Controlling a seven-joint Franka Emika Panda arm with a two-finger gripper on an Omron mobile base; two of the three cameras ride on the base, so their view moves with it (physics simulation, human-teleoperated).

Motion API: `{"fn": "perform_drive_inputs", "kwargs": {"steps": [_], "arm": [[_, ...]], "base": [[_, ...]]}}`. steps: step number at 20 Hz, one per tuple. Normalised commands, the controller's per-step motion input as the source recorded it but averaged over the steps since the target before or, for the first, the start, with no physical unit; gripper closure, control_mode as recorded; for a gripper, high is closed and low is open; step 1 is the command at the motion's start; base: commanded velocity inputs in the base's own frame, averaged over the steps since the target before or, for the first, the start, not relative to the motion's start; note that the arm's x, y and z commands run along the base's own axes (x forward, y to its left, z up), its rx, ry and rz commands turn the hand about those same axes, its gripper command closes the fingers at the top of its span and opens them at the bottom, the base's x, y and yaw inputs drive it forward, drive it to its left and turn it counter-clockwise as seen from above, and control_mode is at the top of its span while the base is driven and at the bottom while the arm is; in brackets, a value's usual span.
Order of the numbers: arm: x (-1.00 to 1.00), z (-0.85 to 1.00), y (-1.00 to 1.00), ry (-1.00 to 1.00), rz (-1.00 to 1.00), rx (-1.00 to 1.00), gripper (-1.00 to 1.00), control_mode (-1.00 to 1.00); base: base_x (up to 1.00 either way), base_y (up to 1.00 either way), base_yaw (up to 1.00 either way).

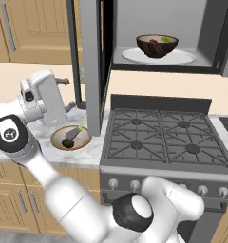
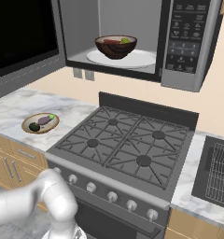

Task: Place the bowl containing the broccoli and hot dog in the microwave. Close the microwave door and press the start button to microwave the meal.

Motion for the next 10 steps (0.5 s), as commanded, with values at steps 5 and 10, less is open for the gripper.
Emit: {"fn": "perform_drive_inputs", "kwargs": {"steps": [5,10], "arm": [[-0.06,0.20,-0.72,0.01,-0.11,0.00,-1.00,-1.00],[-0.22,0.00,-0.98,0.01,-0.18,0.00,-1.00,-1.00]], "base": [[0.00,0.00,0.00],[0.00,0.00,0.00]]}}
